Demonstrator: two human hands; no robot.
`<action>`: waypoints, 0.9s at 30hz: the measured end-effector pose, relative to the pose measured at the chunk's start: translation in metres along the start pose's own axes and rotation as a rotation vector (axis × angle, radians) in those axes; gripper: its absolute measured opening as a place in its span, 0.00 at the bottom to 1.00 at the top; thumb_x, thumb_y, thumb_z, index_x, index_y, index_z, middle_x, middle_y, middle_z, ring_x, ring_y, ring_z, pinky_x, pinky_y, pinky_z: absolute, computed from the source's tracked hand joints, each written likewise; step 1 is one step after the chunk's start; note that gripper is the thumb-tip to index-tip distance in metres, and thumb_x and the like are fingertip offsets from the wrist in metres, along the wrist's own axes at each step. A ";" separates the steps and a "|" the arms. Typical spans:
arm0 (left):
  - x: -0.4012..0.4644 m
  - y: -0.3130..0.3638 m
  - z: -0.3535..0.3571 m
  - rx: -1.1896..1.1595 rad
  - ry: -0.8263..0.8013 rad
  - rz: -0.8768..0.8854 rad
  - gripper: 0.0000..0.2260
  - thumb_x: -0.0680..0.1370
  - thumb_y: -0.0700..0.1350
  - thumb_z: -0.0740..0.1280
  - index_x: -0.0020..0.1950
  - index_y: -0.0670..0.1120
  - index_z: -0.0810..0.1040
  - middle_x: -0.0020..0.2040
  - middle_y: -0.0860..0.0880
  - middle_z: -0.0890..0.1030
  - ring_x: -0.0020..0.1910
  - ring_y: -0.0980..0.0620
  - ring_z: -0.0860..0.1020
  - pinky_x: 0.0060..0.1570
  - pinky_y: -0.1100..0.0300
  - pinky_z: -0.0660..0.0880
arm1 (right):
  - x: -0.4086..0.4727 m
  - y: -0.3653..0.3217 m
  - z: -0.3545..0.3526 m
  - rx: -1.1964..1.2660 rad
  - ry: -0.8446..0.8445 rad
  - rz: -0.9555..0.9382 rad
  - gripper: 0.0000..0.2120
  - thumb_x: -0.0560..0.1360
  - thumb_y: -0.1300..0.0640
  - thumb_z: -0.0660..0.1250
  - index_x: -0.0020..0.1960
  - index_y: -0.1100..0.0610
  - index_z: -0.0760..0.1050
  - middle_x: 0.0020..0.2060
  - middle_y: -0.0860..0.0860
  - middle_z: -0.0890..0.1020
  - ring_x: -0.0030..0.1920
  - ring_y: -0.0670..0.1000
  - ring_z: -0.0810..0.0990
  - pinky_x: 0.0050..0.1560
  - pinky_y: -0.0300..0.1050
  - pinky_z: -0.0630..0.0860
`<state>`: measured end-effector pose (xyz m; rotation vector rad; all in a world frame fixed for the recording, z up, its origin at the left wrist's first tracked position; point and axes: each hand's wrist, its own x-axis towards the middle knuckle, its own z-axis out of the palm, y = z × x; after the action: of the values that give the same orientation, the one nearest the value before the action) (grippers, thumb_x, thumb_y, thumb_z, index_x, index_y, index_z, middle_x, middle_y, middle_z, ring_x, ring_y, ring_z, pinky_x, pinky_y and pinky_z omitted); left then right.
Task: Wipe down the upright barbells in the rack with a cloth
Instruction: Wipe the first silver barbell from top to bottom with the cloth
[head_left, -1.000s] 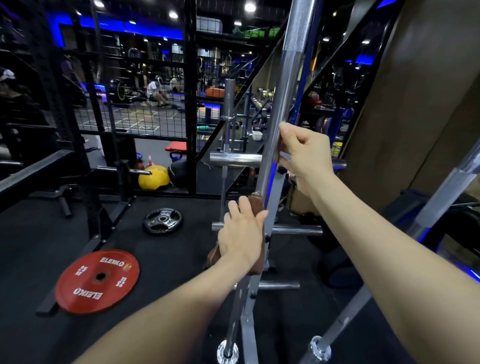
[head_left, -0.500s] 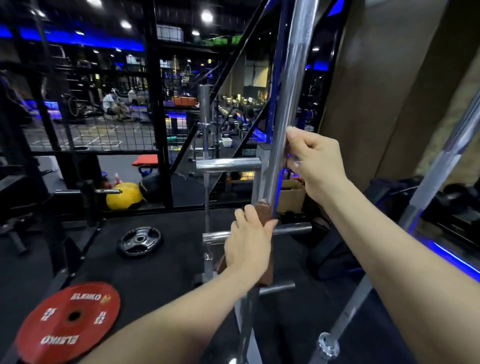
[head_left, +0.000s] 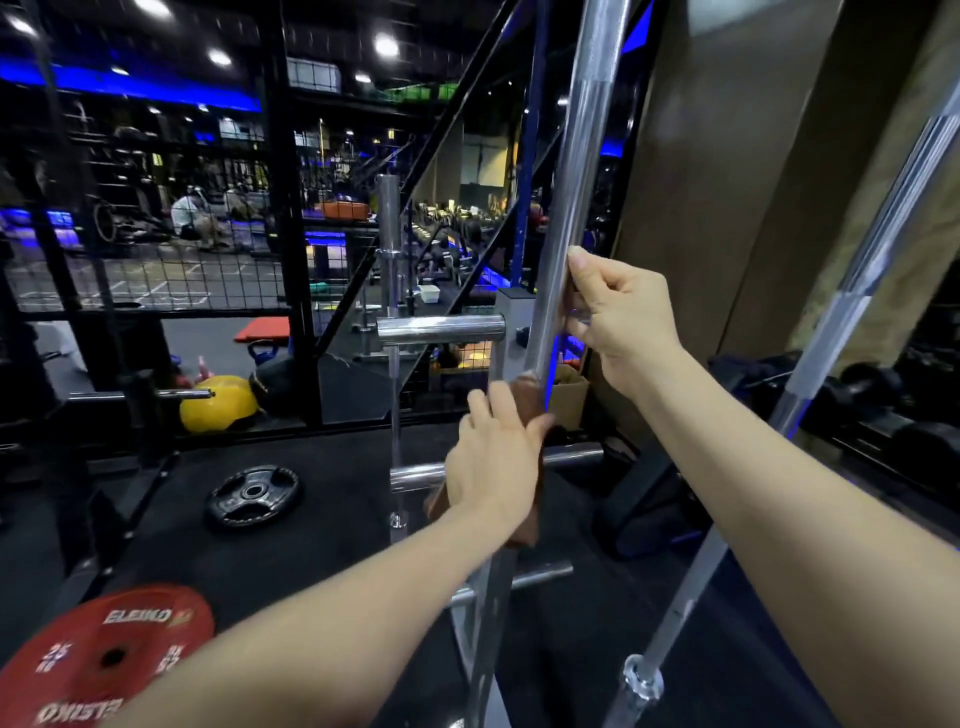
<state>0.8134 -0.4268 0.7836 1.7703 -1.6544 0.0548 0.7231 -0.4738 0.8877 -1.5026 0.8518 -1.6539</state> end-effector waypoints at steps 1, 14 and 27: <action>-0.002 -0.004 0.008 0.018 -0.026 -0.002 0.23 0.79 0.59 0.55 0.64 0.43 0.62 0.59 0.44 0.68 0.56 0.44 0.74 0.40 0.52 0.71 | 0.001 0.001 -0.001 -0.003 0.006 -0.009 0.17 0.79 0.56 0.64 0.35 0.63 0.81 0.33 0.56 0.75 0.37 0.52 0.72 0.41 0.49 0.73; -0.025 -0.049 -0.050 -0.683 -0.415 -0.357 0.18 0.80 0.54 0.60 0.61 0.42 0.61 0.61 0.39 0.72 0.57 0.39 0.74 0.54 0.49 0.73 | -0.059 -0.007 -0.011 -0.581 -0.042 0.251 0.09 0.76 0.56 0.69 0.51 0.61 0.82 0.36 0.49 0.77 0.39 0.46 0.73 0.47 0.46 0.74; -0.009 -0.020 -0.138 -1.205 -0.406 -0.693 0.28 0.79 0.61 0.57 0.71 0.44 0.63 0.62 0.41 0.72 0.62 0.38 0.74 0.55 0.38 0.75 | -0.170 -0.114 0.017 -0.185 -0.374 0.402 0.17 0.72 0.68 0.69 0.61 0.62 0.77 0.53 0.57 0.83 0.53 0.55 0.81 0.59 0.47 0.77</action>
<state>0.8880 -0.3503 0.8740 1.2543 -0.8095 -1.3733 0.7387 -0.2692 0.9000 -1.5735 1.0333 -0.9879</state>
